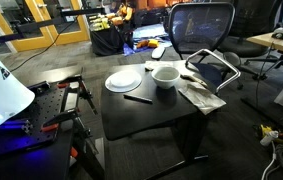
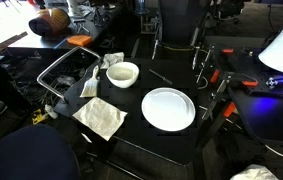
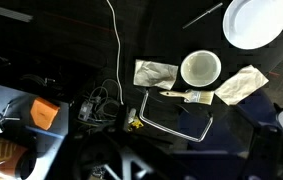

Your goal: Put the black pen inside the white bowl

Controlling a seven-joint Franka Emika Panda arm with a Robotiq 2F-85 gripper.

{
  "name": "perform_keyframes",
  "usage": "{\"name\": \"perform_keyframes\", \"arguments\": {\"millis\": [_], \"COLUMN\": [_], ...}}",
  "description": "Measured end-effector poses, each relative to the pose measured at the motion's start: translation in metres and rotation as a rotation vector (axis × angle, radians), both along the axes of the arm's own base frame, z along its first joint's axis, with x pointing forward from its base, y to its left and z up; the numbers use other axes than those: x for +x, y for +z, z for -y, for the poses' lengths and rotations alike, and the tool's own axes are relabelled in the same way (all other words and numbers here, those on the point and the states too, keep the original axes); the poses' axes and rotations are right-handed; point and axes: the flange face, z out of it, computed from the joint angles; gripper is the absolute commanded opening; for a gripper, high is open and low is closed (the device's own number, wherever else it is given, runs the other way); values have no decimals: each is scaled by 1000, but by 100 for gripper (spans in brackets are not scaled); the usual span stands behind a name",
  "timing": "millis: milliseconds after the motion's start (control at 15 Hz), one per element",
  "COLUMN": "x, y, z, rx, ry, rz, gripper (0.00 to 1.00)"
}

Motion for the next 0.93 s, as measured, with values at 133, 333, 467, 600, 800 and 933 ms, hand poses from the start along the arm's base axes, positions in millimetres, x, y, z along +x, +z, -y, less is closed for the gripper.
{"name": "perform_keyframes", "arguments": {"millis": [133,333,467,600,800,933], "x": [0,0,-1,-4,-9,-10], "y": [-3,-22,-46,-75,-126,-159], "z": [0,-8,-21,-38,-61,-70], "rx": [3,22,43,69,109,134], "ry": [-6,-68,-139,-229,-393,-499], "rz": [-9,-45,-84,-131,-173,-160], "gripper": [100,100,100,100,100,100]}}
